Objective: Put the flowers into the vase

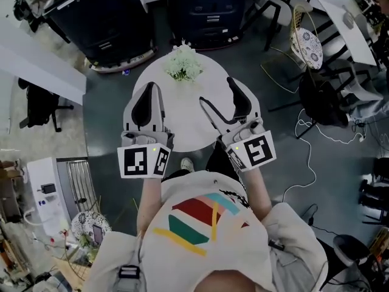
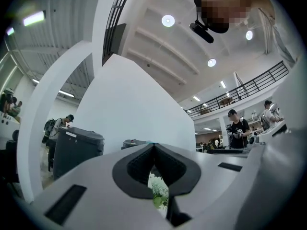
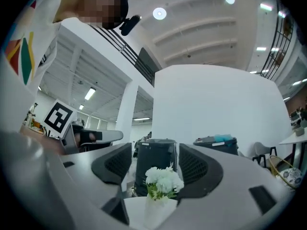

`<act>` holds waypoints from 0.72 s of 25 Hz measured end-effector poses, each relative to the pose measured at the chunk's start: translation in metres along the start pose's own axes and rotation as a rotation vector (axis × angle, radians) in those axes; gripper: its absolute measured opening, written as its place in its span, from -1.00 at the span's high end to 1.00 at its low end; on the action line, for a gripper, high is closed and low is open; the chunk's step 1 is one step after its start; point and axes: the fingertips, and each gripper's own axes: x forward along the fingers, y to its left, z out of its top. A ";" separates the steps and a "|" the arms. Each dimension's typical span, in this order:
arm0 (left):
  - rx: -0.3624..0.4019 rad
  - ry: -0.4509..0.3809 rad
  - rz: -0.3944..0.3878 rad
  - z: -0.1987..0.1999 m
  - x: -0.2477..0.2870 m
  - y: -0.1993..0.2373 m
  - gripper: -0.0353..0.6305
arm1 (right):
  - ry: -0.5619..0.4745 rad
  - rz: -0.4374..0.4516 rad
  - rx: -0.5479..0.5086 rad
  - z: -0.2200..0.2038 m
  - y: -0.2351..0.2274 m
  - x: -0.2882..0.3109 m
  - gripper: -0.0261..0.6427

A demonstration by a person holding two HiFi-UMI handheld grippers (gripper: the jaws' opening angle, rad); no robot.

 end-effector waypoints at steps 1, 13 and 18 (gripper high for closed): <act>0.004 -0.009 -0.005 0.004 -0.002 -0.001 0.87 | -0.017 -0.011 -0.004 0.009 0.001 -0.002 0.04; 0.037 -0.058 -0.064 0.034 -0.003 -0.015 0.88 | -0.130 -0.105 -0.039 0.059 0.004 -0.024 0.88; 0.042 -0.076 -0.070 0.040 -0.004 -0.015 0.88 | -0.163 -0.096 -0.094 0.071 0.008 -0.024 0.88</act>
